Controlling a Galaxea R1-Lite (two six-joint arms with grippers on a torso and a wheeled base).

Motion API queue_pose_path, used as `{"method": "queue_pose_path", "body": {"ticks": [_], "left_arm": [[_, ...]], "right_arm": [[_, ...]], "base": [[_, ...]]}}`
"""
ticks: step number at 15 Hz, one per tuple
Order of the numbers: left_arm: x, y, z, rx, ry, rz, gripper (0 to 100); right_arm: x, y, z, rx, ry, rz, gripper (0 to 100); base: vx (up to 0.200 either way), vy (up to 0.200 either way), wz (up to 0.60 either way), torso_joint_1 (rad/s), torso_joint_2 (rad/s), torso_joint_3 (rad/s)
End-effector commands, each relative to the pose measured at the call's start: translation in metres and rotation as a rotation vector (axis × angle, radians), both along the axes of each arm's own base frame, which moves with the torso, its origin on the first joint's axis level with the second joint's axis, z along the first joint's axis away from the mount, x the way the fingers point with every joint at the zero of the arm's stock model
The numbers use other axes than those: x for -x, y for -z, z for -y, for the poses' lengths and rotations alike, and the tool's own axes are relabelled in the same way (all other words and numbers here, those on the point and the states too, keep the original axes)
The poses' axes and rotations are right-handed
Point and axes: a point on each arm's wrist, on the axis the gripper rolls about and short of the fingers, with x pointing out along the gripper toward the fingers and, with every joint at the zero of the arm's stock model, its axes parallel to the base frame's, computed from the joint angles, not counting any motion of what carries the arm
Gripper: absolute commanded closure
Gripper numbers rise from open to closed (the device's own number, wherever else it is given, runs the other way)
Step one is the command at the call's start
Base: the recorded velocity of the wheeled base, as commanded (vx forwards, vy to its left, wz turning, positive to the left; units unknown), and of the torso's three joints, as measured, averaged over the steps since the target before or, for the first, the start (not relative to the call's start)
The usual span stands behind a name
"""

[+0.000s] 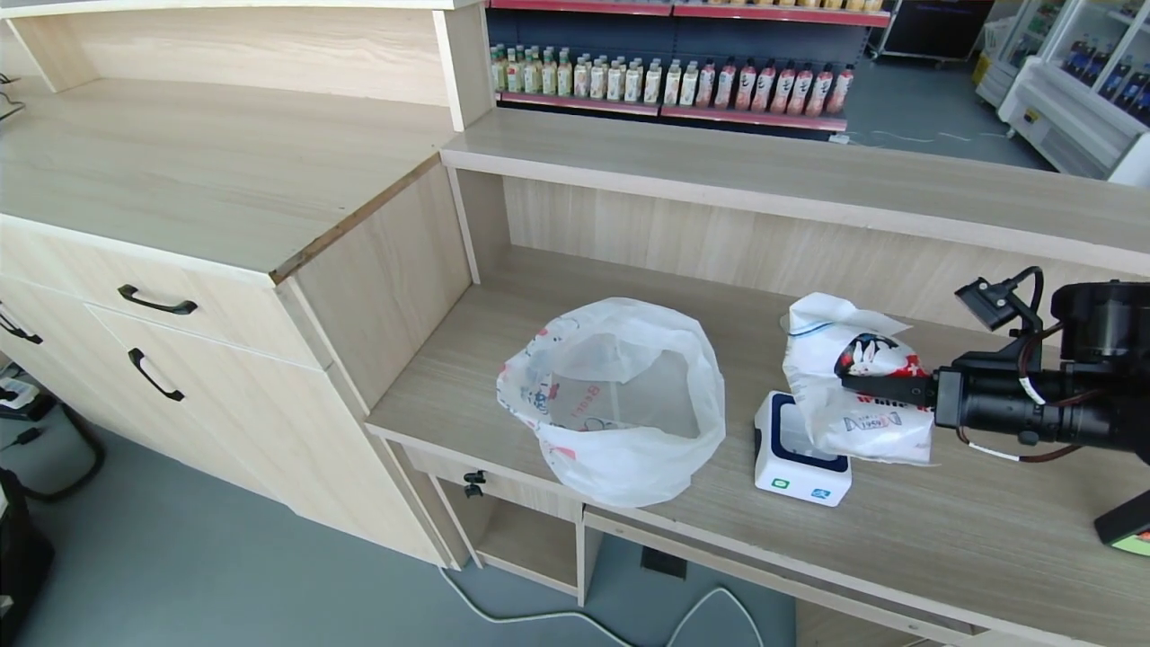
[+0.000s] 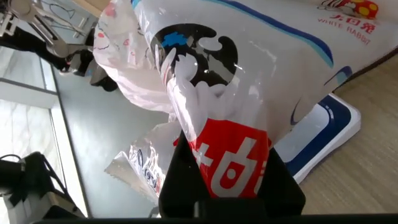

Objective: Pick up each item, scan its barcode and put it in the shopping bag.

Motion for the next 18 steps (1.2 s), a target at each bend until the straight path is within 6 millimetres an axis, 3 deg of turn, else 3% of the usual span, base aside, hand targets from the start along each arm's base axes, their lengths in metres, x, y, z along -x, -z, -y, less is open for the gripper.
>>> {"method": "queue_pose_path", "body": {"ticks": [1,18], "left_arm": [[0.000,0.000,0.000,0.000,0.000,0.000,0],[0.000,0.000,0.000,0.000,0.000,0.000,0]], "right_arm": [[-0.009,0.013,0.000,-0.003,-0.006,-0.023,100],[-0.042,0.046,-0.023,-0.006,-0.105,0.070,100]], "base": [[0.000,0.000,0.00,0.000,0.00,0.000],[0.000,0.000,0.00,0.000,0.00,0.000]]}}
